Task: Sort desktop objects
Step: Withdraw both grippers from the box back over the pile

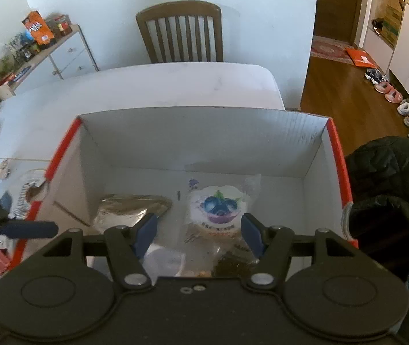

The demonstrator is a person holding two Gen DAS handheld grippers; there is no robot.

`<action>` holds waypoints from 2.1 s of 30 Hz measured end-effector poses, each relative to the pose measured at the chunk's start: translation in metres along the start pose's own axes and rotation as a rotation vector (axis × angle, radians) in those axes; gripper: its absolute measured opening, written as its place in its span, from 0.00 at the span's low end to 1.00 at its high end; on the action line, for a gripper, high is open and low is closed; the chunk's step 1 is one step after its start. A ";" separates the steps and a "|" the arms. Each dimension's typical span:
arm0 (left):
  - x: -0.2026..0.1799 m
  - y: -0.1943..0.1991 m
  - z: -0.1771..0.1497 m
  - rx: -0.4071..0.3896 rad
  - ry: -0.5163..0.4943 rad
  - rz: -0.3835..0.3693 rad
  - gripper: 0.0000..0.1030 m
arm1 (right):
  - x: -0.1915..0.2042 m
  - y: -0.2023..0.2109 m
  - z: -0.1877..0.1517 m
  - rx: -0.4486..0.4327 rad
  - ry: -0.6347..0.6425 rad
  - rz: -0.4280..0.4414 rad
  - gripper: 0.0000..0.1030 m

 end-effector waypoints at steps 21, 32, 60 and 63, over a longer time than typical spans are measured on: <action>0.012 0.062 -0.032 -0.110 0.003 -0.054 0.69 | 0.039 0.066 -0.023 -0.082 0.007 0.046 0.64; 0.041 0.089 -0.058 -0.135 0.028 -0.092 0.69 | 0.074 0.085 -0.039 -0.143 0.023 0.007 0.69; 0.182 0.141 -0.146 -0.154 0.113 -0.013 1.00 | 0.214 0.066 -0.069 -0.170 0.066 0.053 0.95; 0.193 0.141 -0.155 -0.152 0.095 0.001 1.00 | 0.225 0.057 -0.072 -0.153 0.069 0.038 0.95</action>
Point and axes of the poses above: each gripper's, at about its wrist camera, not at the fingertips, and y roughly against the way its jaws point, x to its left, z to its top, the point moved 1 cm from there along -y, roughly the way its jaws point, and after that the axes turned 2 degrees about -z, right-handed, at the moved point
